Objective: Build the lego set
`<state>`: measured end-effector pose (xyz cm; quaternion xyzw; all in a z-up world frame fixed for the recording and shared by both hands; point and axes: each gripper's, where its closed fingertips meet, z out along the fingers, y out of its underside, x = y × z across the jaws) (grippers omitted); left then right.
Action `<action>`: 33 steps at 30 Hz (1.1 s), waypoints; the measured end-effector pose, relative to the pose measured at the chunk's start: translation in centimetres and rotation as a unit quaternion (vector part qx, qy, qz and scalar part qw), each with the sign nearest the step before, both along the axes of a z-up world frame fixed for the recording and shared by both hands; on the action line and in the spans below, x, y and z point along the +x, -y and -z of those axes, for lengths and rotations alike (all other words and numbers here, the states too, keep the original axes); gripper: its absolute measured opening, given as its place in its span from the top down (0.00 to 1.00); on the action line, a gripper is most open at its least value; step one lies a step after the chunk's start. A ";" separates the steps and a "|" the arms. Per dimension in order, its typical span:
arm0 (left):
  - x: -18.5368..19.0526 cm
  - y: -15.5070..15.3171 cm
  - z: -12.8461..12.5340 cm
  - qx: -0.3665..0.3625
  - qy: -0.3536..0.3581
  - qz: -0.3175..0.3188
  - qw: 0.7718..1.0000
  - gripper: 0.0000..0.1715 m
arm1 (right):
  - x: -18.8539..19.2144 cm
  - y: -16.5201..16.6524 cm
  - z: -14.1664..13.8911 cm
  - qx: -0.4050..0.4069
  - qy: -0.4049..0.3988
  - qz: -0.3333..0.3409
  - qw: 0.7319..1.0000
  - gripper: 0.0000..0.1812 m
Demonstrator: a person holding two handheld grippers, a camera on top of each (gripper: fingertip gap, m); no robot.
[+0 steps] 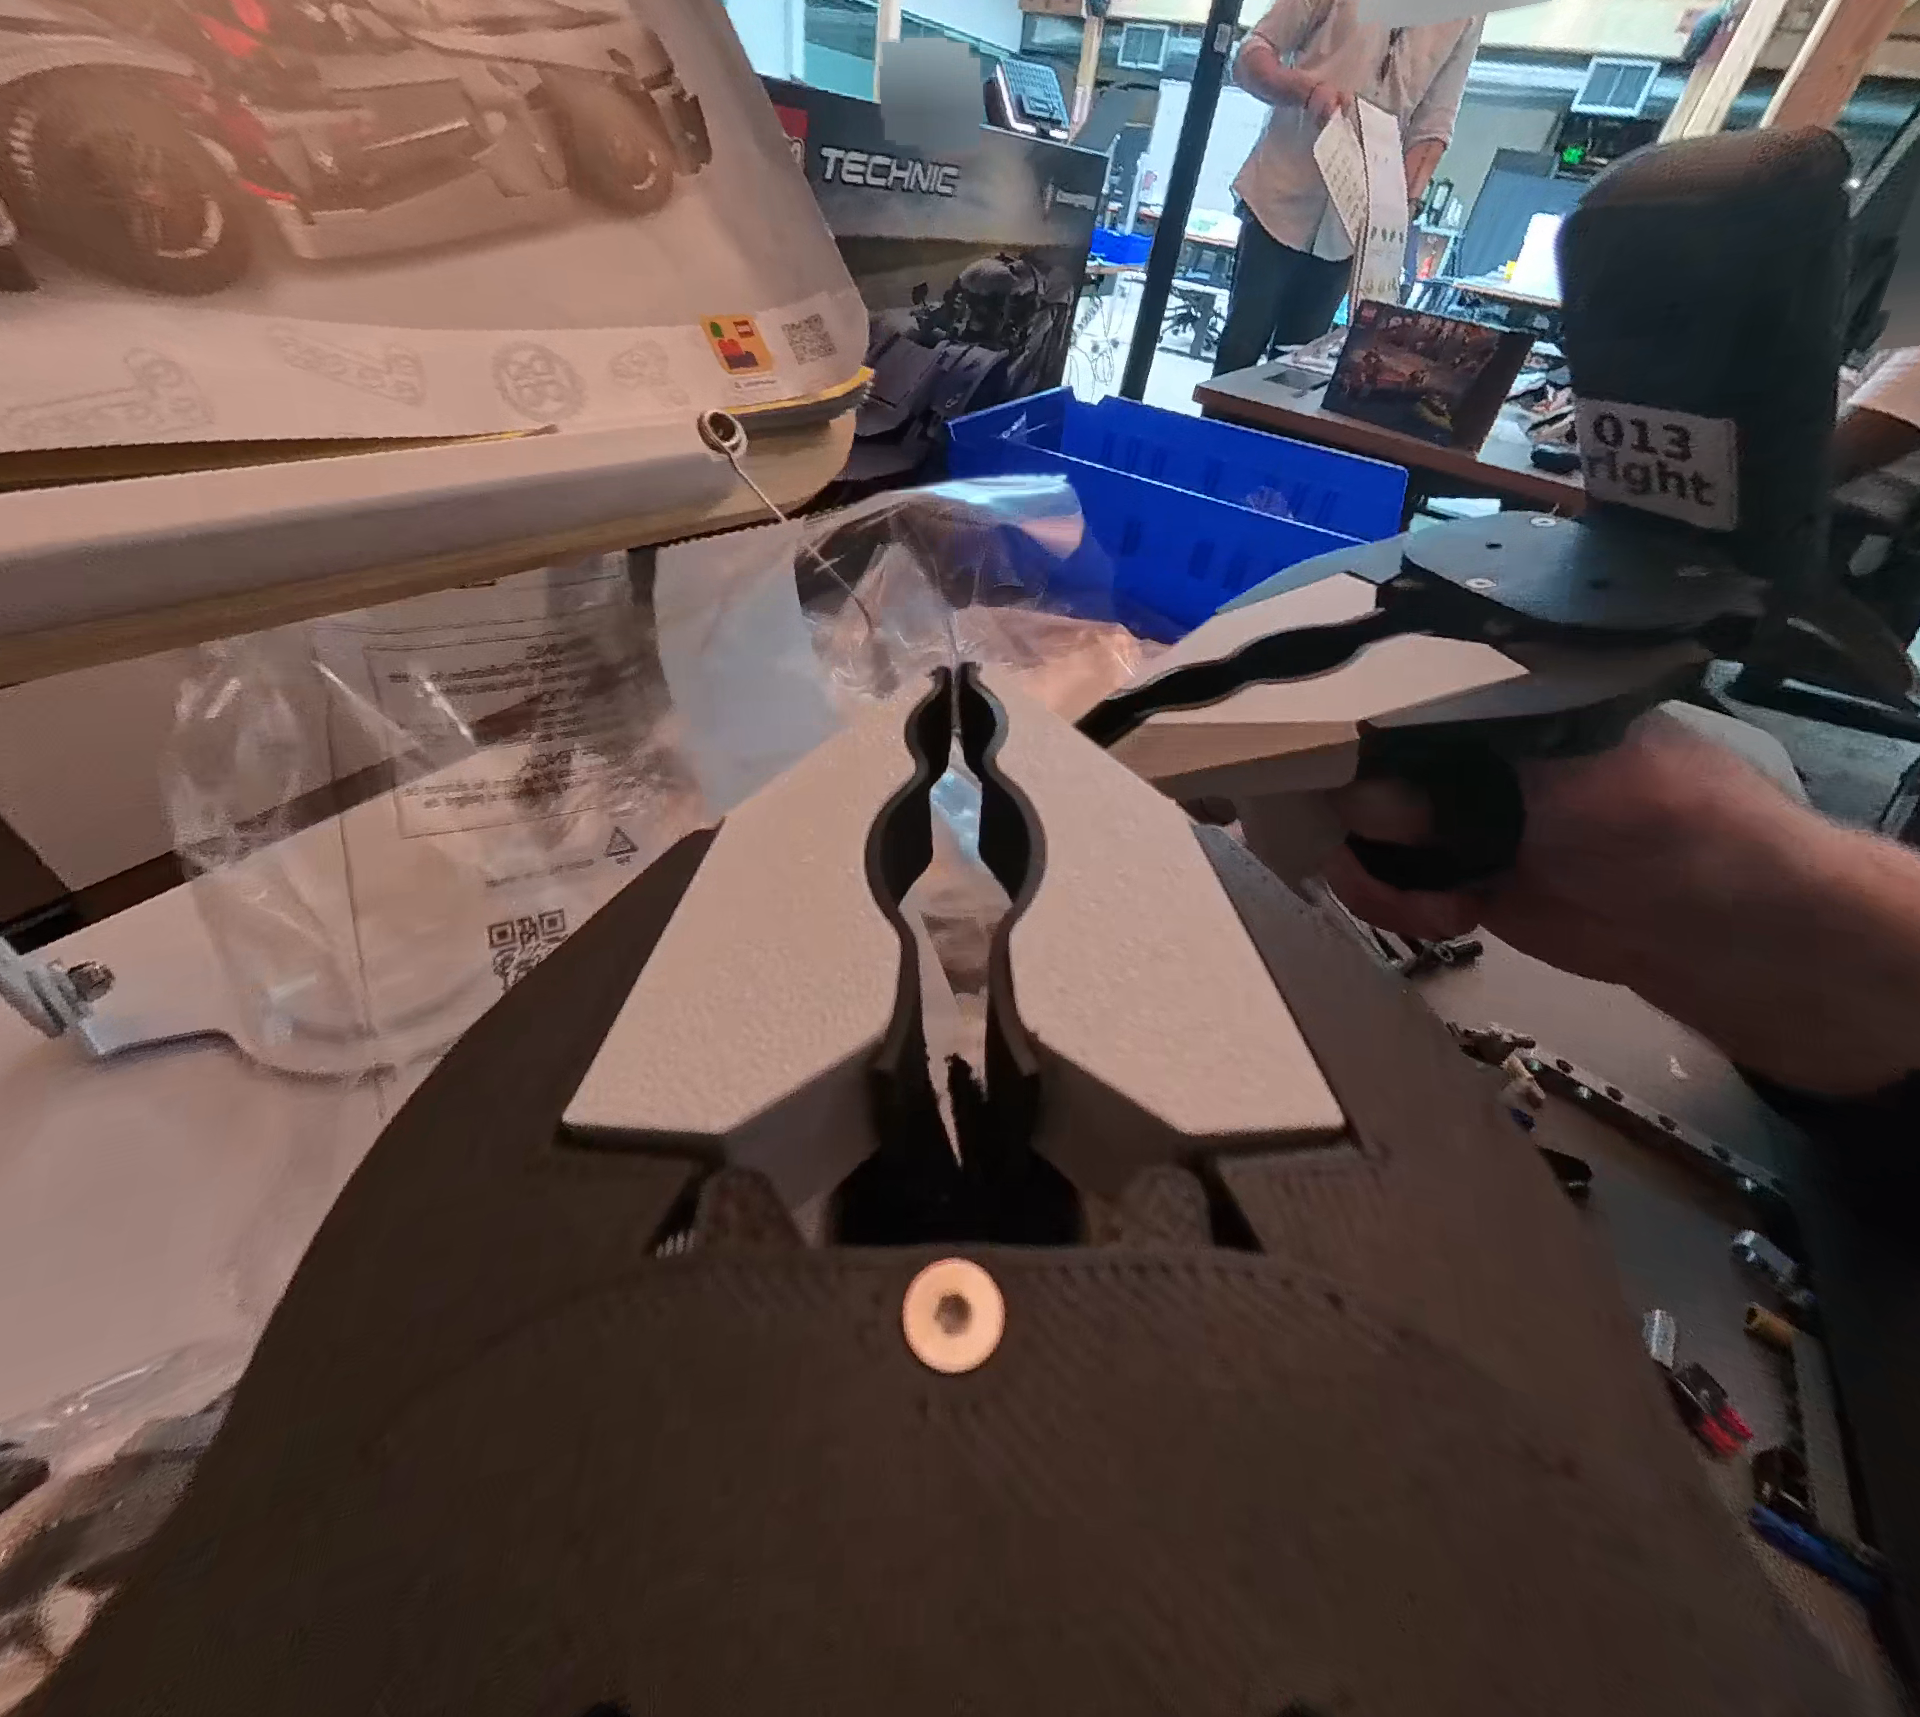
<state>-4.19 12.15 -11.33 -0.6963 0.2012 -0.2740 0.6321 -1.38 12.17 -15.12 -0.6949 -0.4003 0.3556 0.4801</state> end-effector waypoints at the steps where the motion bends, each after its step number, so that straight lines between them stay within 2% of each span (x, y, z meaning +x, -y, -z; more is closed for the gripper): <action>1: 0.3 0.1 0.2 0.000 -0.006 0.006 1.000 1.00 | 0.1 -0.1 0.1 -0.004 0.000 0.002 1.000 0.98; 6: 2.7 0.5 1.3 -0.009 -0.040 0.039 0.998 1.00 | 0.1 -0.4 0.2 -0.007 0.002 0.012 1.000 0.98; 11: 4.0 0.8 1.5 -0.021 -0.021 0.063 0.998 1.00 | 0.0 -0.6 0.0 -0.016 -0.012 0.015 1.000 0.97; 14: 3.6 0.7 1.3 -0.024 -0.005 0.062 0.998 1.00 | -0.2 -0.6 -0.2 -0.019 -0.022 0.009 1.000 0.93; 17: 2.7 0.6 0.8 -0.027 0.032 0.061 0.997 1.00 | -0.3 0.1 -1.6 -0.017 -0.054 -0.022 0.998 0.84; 22: 1.4 0.4 -0.2 -0.021 0.070 0.050 0.996 1.00 | 1.5 0.2 -4.6 0.045 -0.090 -0.012 0.995 0.85; 26: 0.9 0.7 -0.9 -0.016 0.087 0.054 0.995 1.00 | 2.4 -0.7 -3.9 0.099 -0.025 0.025 0.995 0.83; 30: 1.0 0.8 -0.8 -0.016 0.082 0.057 0.995 1.00 | 1.5 -0.7 -1.9 0.058 0.004 0.011 0.998 0.75; 33: 1.4 0.9 -0.5 -0.018 0.066 0.062 0.996 1.00 | 1.5 -1.2 -0.8 0.058 0.025 0.022 0.998 0.74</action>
